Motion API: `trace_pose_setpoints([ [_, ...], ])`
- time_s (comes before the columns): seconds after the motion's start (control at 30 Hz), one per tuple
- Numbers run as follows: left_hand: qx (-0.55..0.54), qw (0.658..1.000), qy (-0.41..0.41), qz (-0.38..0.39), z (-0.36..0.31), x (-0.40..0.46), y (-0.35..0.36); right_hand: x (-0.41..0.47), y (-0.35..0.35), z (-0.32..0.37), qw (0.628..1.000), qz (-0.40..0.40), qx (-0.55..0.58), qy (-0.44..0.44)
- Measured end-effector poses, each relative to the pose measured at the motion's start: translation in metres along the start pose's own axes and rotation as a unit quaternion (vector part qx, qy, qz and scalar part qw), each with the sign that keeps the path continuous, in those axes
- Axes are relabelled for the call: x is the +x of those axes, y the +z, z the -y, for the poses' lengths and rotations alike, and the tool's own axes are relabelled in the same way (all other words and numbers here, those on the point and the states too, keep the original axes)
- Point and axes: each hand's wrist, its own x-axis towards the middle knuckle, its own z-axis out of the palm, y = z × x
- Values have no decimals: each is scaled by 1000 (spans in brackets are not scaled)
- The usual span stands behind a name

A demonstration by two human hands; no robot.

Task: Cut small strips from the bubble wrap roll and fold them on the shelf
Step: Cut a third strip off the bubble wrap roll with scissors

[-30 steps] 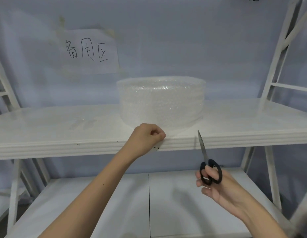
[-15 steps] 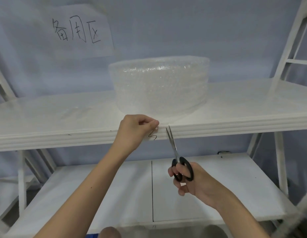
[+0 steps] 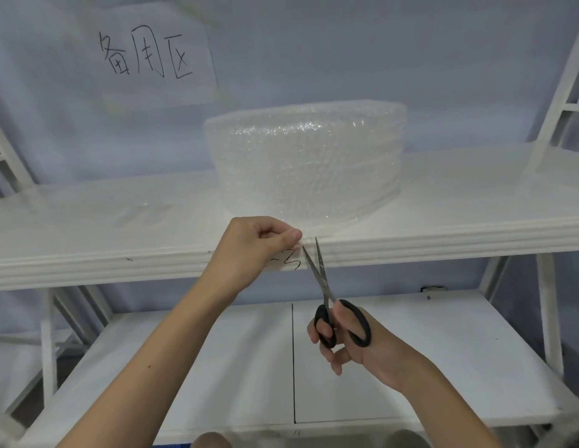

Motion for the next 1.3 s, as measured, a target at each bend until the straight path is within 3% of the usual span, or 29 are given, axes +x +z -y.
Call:
trace_pose_setpoints([
  [0.87, -29, 999, 14, 14, -3, -3, -6, 25, 5, 46, 998, -50, -33, -32],
  [1.3, -9, 998, 17, 59, -5, -10, -7, 29, 10, 61, 996, -58, -48, -41],
])
